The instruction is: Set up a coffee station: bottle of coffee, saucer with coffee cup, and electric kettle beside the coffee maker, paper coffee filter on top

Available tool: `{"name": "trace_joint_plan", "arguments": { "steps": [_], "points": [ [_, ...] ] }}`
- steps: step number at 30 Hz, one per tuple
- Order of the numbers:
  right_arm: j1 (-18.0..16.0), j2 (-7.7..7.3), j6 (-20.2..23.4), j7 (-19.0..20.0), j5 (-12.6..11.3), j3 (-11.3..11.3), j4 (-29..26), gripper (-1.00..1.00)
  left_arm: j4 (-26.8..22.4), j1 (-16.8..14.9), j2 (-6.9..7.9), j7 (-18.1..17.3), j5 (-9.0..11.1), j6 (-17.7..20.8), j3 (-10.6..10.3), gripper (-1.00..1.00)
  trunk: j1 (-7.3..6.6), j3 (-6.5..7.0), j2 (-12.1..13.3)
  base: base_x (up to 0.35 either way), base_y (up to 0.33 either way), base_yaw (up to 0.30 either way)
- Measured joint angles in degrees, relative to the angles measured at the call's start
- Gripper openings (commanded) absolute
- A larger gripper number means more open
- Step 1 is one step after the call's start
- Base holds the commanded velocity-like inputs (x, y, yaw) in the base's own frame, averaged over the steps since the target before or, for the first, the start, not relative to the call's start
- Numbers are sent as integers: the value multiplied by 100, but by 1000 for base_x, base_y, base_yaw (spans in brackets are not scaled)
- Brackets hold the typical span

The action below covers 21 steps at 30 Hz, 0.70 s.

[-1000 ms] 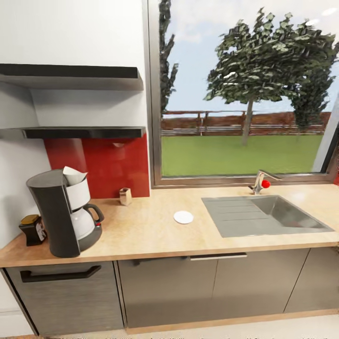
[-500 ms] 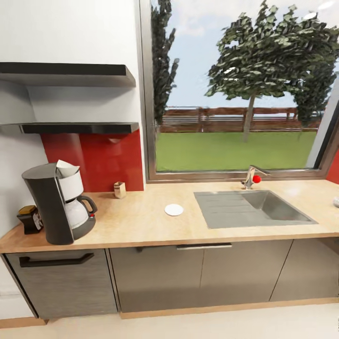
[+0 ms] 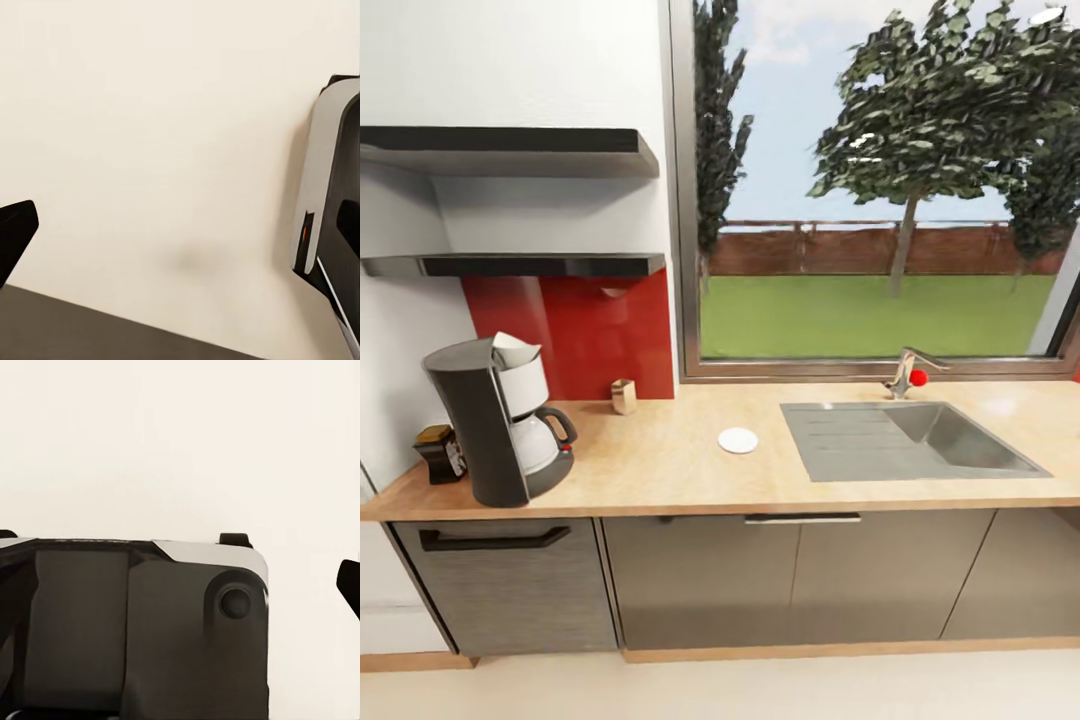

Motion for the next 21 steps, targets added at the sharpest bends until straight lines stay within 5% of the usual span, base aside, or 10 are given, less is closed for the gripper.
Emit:
{"name": "trace_joint_plan", "arguments": {
  "steps": [11, 21],
  "points": [
    [0, -9, -2, 13, 72, 27, 0, 100, -1, -9, -32, 0, 16, -63, 20, 100, -1, -3, 0, 264, -111, 2],
    [0, -1, -1, 14, 73, 45, -1, 100, -9, -6, -45, 0, 16, -77, 19, 100, 2, -2, 1, 31, -13, 0]
  ]
}}
